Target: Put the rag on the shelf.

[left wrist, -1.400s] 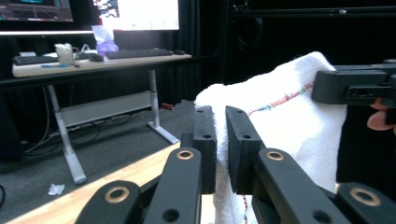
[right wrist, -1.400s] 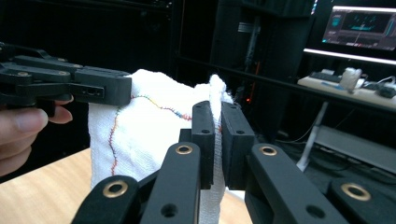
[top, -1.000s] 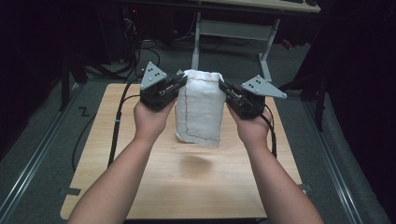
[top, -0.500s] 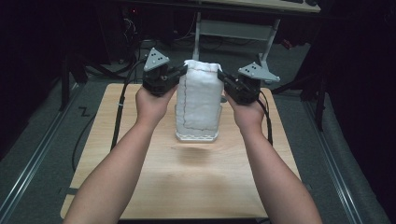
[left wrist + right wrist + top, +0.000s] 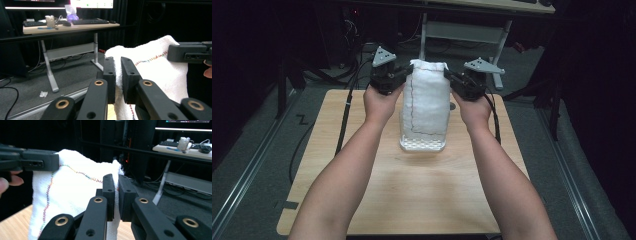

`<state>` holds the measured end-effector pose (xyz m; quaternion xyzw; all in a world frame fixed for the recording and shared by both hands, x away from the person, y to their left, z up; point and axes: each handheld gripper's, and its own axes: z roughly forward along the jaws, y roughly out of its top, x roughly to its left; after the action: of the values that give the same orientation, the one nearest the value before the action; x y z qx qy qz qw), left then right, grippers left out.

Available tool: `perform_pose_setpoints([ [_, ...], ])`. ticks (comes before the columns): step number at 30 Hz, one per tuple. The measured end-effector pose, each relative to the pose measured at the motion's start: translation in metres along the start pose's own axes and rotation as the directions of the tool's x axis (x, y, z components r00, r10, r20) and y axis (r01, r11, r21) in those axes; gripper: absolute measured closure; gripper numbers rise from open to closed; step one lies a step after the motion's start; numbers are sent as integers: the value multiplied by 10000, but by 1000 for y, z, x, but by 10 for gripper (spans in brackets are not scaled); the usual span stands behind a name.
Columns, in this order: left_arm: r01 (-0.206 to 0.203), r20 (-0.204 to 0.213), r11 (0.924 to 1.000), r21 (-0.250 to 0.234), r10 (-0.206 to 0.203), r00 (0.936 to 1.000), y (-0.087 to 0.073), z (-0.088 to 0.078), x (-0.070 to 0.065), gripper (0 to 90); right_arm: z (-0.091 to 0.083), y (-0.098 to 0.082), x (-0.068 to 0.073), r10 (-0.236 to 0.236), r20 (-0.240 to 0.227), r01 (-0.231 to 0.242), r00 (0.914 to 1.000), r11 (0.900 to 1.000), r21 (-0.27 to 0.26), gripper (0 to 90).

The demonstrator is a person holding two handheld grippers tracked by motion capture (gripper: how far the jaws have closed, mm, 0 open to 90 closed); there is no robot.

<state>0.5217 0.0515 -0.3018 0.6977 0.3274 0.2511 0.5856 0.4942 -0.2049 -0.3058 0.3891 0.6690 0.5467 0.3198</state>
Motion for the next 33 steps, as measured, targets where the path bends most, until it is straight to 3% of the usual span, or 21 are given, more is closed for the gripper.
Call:
perform_pose_setpoints([
  [4,-34,-175,9999,96,35,9998,-3,5,4,831,8,-5,-1,-76,-19,76,10000,9999,121,855],
  [8,227,-188,9995,234,-223,9996,-8,13,8,831,15,-7,-4,-246,67,244,9997,9994,264,855],
  [12,461,-285,9971,613,-444,9986,-15,24,13,830,24,-8,-12,-45,-9,45,10000,9990,451,854],
  [15,627,-307,9940,894,-601,9977,-22,29,17,828,34,-13,-14,-151,57,146,9999,9967,804,854],
  [17,942,-182,9896,1084,-928,9955,-29,32,22,827,43,-20,-14,-370,112,352,9993,9904,1339,855],
  [22,1118,-439,9772,1804,-1056,9934,-46,42,28,812,58,-33,-16,-390,102,362,9992,9795,1980,854],
  [25,1446,-643,9675,2076,-1340,9889,-54,46,32,719,64,-38,-16,-443,215,385,9988,9743,2219,814],
  [28,1695,-516,9664,1932,-1625,9854,-55,43,36,649,66,-40,-19,-57,138,23,9999,9727,2319,760],
  [33,1594,-457,9695,1860,-1535,9871,-54,39,37,659,66,-42,-17,-237,-30,238,9997,9720,2336,746],
])
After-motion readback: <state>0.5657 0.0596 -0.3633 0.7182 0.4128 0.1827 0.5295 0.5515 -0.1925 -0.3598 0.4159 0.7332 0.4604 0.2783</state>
